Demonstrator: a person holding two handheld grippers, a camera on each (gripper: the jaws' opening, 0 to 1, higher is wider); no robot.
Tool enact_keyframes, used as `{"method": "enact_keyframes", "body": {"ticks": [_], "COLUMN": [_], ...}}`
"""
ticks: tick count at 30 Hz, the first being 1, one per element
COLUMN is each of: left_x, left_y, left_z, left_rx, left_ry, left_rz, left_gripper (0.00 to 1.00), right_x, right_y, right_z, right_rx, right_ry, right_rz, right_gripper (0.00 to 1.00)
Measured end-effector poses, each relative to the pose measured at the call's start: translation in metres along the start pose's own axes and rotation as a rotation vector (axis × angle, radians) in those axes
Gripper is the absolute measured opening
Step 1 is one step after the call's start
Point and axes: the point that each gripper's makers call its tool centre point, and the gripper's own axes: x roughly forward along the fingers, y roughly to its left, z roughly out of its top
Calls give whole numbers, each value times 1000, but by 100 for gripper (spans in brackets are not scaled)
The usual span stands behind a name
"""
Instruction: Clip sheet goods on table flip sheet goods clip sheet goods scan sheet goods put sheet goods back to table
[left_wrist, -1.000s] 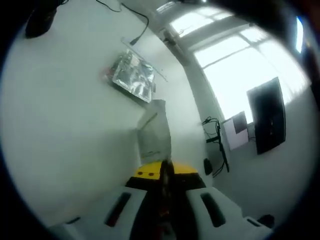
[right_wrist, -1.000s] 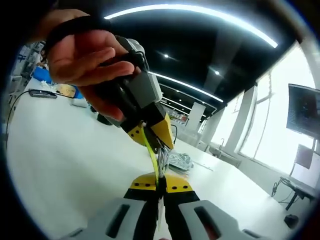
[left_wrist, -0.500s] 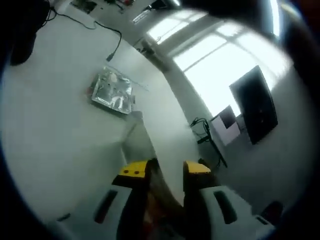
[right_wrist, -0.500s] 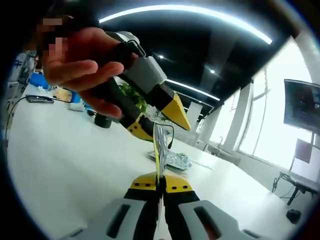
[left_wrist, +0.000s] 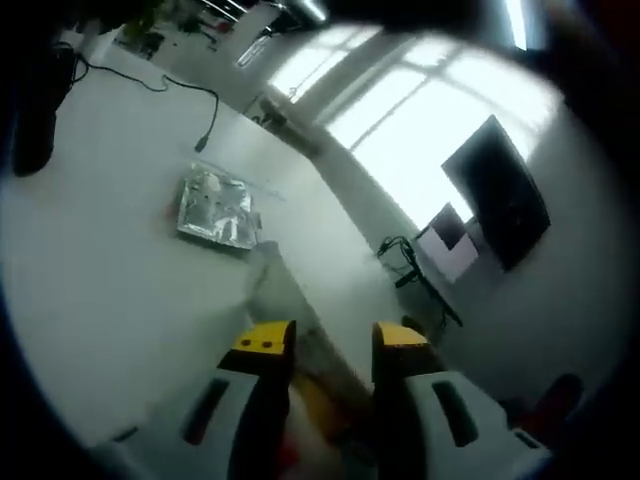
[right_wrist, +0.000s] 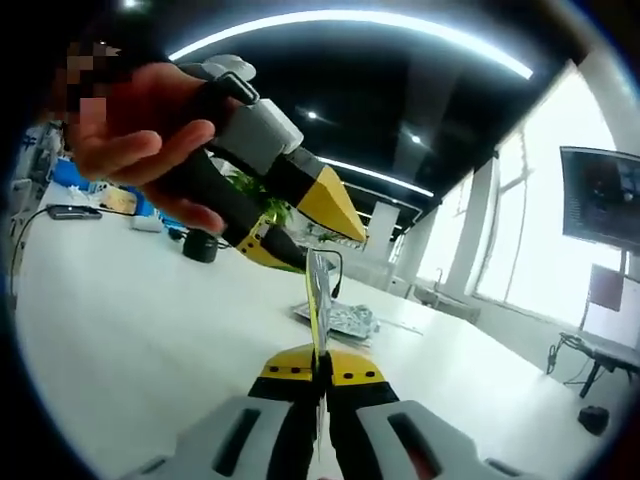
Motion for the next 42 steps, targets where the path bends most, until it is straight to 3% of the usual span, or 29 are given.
{"method": "enact_keyframes", "body": {"ticks": [4, 7, 19, 22, 35, 42], "left_x": [-7, -14, -30, -34, -47, -50], "left_y": [-1, -3, 0, 0, 9, 7], "left_z": [5, 12, 17, 18, 3, 2], "left_rx": [-5, 45, 163, 246, 316, 466], "left_ry": [-49, -99, -147, -164, -192, -250], "left_rz": [-20, -29, -36, -35, -41, -26], "left_gripper": [20, 20, 20, 20, 20, 19], "right_x": [0, 0, -2, -3, -6, -6], "right_y": [-3, -4, -9, -13, -26, -31], "right_z": [0, -1, -2, -3, -9, -13], "right_rx": [30, 56, 114, 142, 337, 427], "right_ry": [-1, 2, 1, 4, -1, -2], "right_rz": [-6, -13, -28, -36, -63, -79], "right_gripper": [0, 0, 0, 0, 0, 0]}}
